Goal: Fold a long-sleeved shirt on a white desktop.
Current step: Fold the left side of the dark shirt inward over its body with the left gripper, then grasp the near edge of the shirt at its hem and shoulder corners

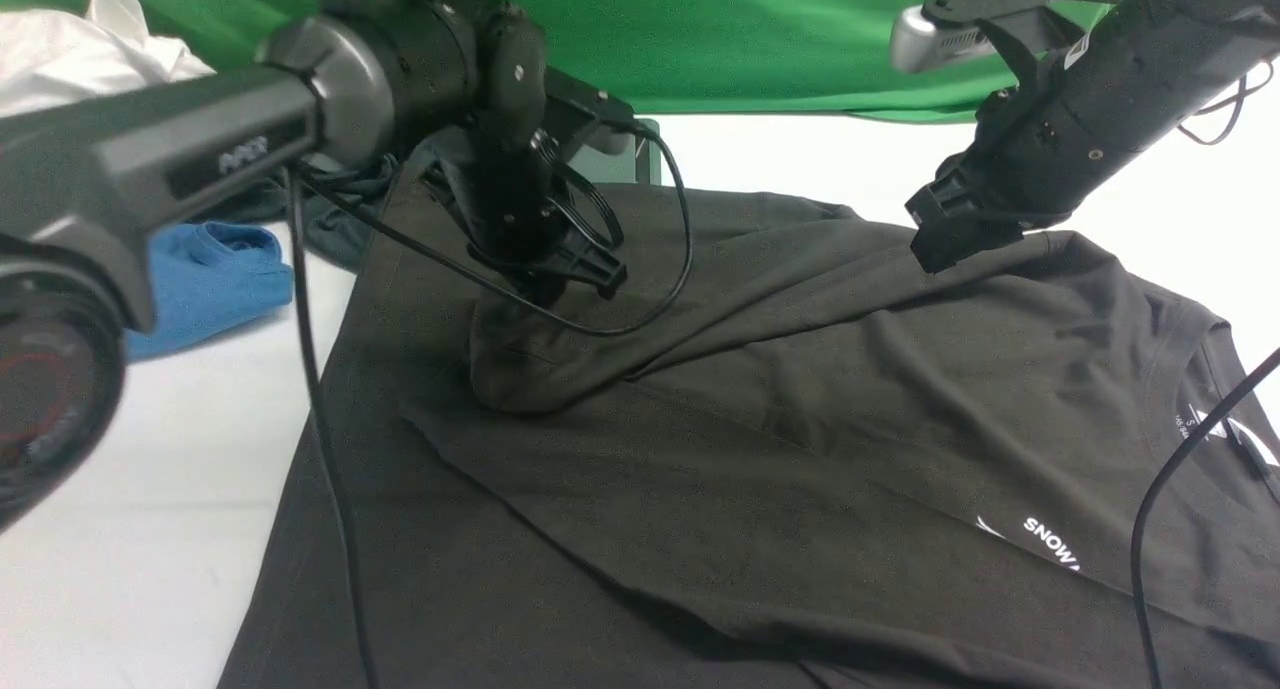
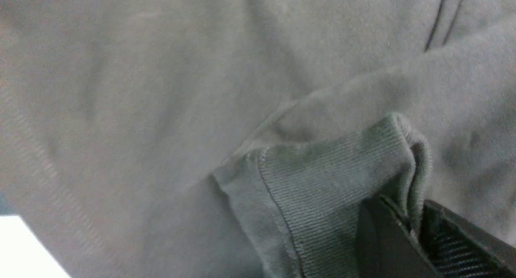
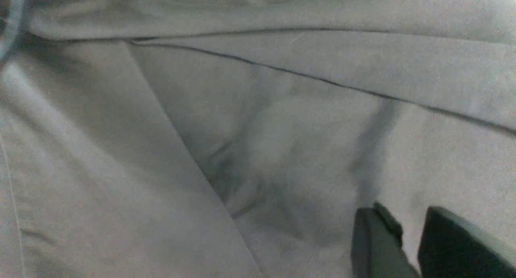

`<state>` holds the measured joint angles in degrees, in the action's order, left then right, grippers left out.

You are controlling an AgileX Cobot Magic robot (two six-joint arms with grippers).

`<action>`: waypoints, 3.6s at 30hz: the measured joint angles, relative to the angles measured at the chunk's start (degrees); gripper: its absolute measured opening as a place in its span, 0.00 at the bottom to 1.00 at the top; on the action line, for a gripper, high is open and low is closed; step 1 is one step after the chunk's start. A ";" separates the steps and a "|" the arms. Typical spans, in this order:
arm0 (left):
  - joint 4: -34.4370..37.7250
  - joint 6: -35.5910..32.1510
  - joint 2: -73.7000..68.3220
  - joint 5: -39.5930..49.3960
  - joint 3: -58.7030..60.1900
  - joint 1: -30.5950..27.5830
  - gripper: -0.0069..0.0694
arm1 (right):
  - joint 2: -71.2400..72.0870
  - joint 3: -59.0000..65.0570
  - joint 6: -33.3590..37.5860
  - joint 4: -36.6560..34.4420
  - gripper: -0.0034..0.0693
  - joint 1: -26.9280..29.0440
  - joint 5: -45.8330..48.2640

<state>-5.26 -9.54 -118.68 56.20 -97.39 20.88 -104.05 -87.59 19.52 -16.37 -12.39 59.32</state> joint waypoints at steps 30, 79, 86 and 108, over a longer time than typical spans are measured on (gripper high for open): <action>0.43 -1.00 5.86 -5.80 12.07 -13.23 0.33 | -5.21 0.00 -13.47 1.26 0.68 3.15 -5.22; 18.63 -17.65 11.13 -10.84 12.07 -16.89 0.11 | -15.77 0.00 -13.81 -7.53 0.11 8.17 -19.94; 18.68 -17.79 11.13 -10.89 12.07 -16.89 0.11 | -14.26 0.00 -17.83 -2.78 0.11 8.17 -11.39; 19.80 -18.54 22.37 -12.19 17.23 -11.30 0.11 | -13.70 -11.51 -8.65 1.16 0.59 6.30 1.35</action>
<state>14.54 -28.08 -96.31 44.01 -80.16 9.58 -117.75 -99.11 10.87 -15.20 -6.09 60.67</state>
